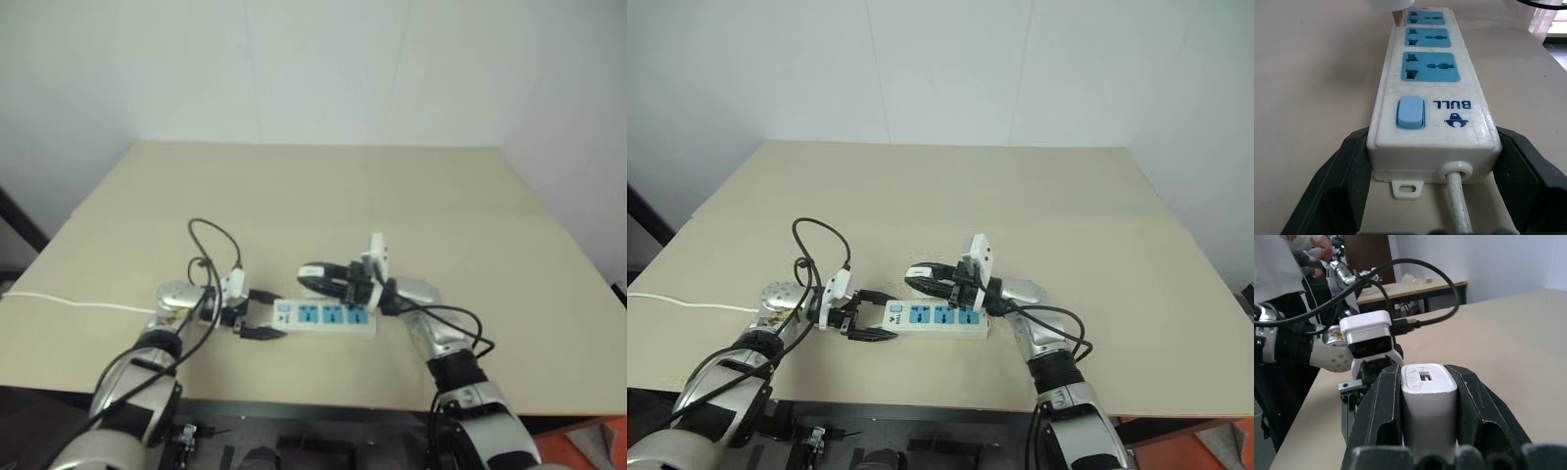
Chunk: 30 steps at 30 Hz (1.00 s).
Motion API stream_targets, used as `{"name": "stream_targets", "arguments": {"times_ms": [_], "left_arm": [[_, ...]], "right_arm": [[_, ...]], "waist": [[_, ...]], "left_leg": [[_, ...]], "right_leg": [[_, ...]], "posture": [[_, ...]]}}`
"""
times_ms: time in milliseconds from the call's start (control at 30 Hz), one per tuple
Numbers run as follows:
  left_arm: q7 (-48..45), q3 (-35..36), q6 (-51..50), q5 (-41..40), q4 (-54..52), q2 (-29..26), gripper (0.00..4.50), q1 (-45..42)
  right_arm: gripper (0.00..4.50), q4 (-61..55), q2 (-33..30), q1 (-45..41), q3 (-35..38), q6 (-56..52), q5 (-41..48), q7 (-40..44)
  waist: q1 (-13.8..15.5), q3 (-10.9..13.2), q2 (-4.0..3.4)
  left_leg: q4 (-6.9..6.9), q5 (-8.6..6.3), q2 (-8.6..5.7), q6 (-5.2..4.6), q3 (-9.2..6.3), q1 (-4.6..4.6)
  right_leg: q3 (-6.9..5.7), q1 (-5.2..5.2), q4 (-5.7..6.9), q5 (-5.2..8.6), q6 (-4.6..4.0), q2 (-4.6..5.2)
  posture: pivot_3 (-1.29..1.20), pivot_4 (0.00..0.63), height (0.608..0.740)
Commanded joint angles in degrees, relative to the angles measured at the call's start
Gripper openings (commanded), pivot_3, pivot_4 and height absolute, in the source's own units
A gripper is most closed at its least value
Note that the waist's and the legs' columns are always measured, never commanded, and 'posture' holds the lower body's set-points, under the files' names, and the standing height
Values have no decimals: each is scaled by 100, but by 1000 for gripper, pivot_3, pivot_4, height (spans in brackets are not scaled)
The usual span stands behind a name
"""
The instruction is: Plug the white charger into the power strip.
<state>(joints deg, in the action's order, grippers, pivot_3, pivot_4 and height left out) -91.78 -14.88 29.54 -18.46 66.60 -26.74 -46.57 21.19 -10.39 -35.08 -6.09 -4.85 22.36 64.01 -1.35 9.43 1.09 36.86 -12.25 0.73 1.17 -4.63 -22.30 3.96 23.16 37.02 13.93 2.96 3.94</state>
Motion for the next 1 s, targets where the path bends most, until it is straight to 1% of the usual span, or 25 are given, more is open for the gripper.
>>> {"name": "stream_targets", "arguments": {"times_ms": [33,767,1000], "left_arm": [[-72,-253,-61,59,8,70,3272,22],[-72,-277,-96,10,35,72,3272,-16],[-72,-257,-116,-2,49,65,3272,-37]], "right_arm": [[1280,-33,75,9,37,275,-32,18],[1280,546,295,79,-78,721,-445,-29],[1280,746,210,73,-2,851,-521,-26]], "waist": [[2,0,0],[1,0,0],[0,0,0]], "left_leg": [[0,0,0,0,0,0],[0,0,0,0,0,3],[0,0,0,0,0,3]], "right_leg": [[0,0,0,0,0,0],[0,-1,1,0,0,-1],[0,-1,1,1,1,0]], "posture": [[0,150,740],[0,150,740],[0,150,740]]}}
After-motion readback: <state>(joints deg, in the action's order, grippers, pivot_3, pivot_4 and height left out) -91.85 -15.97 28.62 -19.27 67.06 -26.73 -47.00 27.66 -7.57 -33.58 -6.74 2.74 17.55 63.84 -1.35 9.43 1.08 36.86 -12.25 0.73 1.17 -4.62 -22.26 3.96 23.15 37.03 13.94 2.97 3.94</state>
